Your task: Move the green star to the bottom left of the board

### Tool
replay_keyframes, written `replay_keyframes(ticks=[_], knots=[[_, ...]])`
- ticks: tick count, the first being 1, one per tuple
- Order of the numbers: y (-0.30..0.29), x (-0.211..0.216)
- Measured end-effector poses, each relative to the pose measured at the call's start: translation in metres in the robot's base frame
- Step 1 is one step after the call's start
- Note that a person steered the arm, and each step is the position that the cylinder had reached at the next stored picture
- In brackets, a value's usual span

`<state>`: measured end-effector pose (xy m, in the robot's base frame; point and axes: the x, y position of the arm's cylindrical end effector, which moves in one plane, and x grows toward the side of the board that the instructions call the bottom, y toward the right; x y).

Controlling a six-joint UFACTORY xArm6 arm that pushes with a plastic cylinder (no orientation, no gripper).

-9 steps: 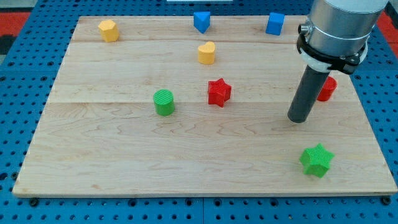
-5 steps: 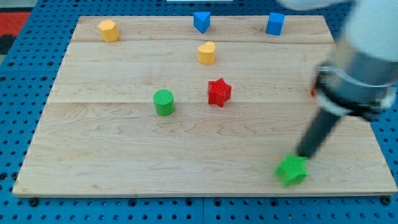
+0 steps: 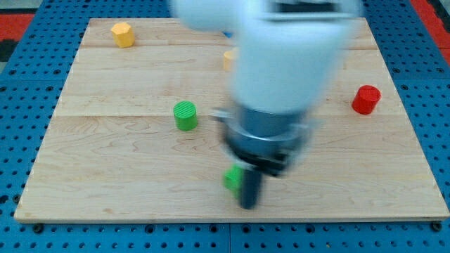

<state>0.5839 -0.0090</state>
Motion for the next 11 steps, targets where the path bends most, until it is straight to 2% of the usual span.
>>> replay_keyframes(ticks=[1,2,3,4,5,6,7,8,9,11], knots=[[0.001,-0.027],[0.061,-0.047],[0.002,-0.084],[-0.092,-0.058],[-0.107,-0.055],[-0.028,-0.032],[-0.073,-0.008],[-0.164,-0.036],[-0.198,-0.049],[-0.164,-0.09]])
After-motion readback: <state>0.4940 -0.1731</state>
